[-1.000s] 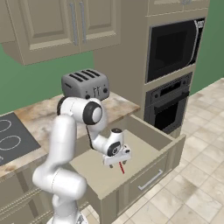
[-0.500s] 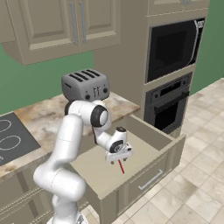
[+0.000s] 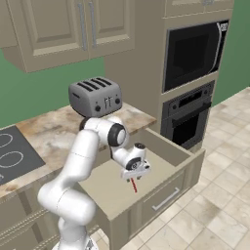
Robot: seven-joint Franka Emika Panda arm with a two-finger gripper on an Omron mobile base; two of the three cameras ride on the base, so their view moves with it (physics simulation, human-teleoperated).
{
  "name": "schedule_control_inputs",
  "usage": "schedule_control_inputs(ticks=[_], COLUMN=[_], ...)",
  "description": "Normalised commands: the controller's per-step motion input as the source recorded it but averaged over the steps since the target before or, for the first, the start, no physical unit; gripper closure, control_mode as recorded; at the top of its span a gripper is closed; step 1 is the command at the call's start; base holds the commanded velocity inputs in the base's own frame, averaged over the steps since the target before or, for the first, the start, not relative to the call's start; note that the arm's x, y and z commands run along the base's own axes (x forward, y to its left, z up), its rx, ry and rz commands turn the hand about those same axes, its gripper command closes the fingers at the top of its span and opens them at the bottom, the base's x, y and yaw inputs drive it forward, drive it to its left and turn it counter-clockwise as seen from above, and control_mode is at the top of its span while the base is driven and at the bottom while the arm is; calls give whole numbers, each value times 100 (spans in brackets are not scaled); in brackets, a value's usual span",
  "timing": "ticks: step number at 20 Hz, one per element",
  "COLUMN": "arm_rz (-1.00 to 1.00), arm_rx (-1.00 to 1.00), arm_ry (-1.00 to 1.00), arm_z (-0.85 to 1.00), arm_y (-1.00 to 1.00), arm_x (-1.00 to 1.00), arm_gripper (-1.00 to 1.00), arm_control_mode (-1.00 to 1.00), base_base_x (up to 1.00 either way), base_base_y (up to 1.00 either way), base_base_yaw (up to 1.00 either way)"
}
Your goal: Take a straw from the drawer in front and place it inside the glass cup on the dining counter.
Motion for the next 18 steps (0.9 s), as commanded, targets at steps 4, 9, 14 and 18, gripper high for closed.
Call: schedule_control_inputs(ticks=[4,9,14,18], arm_rz=[0,0,-3,-6], arm_rx=[3,0,-6,-5], arm_ry=[0,0,1,1], arm_z=[-49,-62,-81,-52], arm_y=[-7,0,0,-4], arm_x=[1,-11,-42,-65], arm_gripper=[100,100,100,100], arm_control_mode=[-100,-100,-100,-100], base_base_x=[0,0,0,0], base_base_y=[0,0,0,0], base_base_yaw=[0,0,0,0])
